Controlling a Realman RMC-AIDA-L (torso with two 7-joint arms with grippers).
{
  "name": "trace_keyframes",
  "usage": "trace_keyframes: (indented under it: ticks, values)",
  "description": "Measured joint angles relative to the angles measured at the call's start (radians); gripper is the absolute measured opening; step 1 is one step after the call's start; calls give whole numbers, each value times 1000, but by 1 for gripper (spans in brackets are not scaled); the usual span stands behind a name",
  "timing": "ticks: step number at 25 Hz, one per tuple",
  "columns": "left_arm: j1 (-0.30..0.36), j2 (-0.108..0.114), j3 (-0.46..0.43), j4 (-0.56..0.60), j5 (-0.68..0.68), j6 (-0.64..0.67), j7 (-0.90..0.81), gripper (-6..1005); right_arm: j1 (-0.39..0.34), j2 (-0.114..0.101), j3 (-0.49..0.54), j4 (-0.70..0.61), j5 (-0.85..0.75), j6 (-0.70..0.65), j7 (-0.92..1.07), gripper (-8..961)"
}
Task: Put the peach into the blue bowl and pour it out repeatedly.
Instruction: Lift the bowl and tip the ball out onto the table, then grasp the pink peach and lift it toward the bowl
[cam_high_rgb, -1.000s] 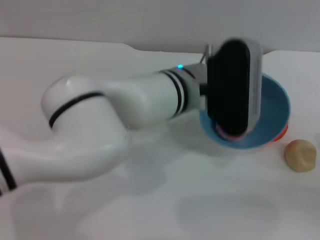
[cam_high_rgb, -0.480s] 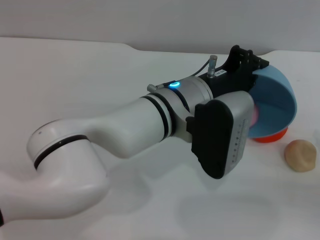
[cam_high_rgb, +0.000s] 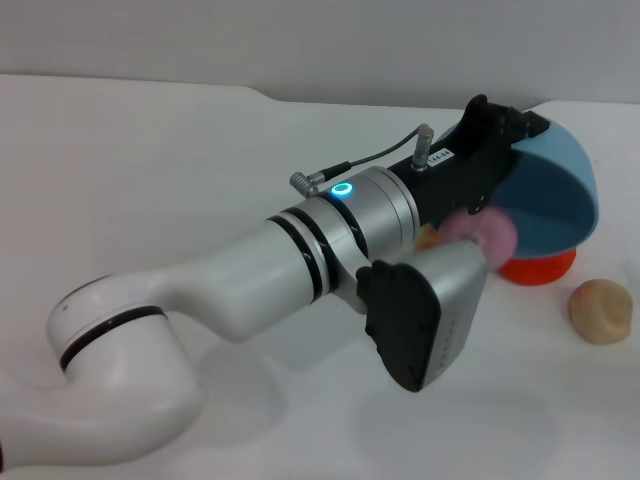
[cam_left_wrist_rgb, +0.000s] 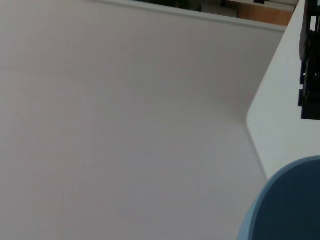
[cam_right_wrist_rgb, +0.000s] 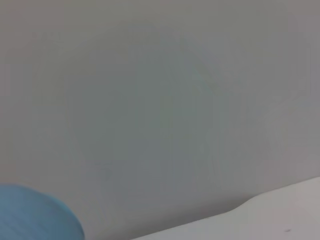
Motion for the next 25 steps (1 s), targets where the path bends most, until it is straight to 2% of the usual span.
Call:
trace_keyframes:
  ticks: [6,9,14,17,21,22,25]
  values:
    - [2,-1,7,-16,-45,-38,30,-1,5,0,-1,2,0,1,0,656]
    - [-5,-1,8,-18,-158,-40,-4,-2,7,1,-1,4,0,1,6,655]
    - [-33,0,4,-22,-420,-39,-140,-1,16,-3,-1,4,4,-6,95,655]
    - [-44,5,-12,-14,-585,-29,-258,-1,18,-8,-14,-51,-34,-26,216,655]
    - [-50,10,-32,-5,-685,-10,-387,-1,20,-12,-15,-116,-125,-53,313,654]
    - [-50,11,-44,-3,-694,4,-421,-1,27,-12,-15,-168,-192,-67,390,654]
    - [-58,10,-105,7,-705,114,-554,-1,35,-13,-15,-210,-251,-78,456,654]
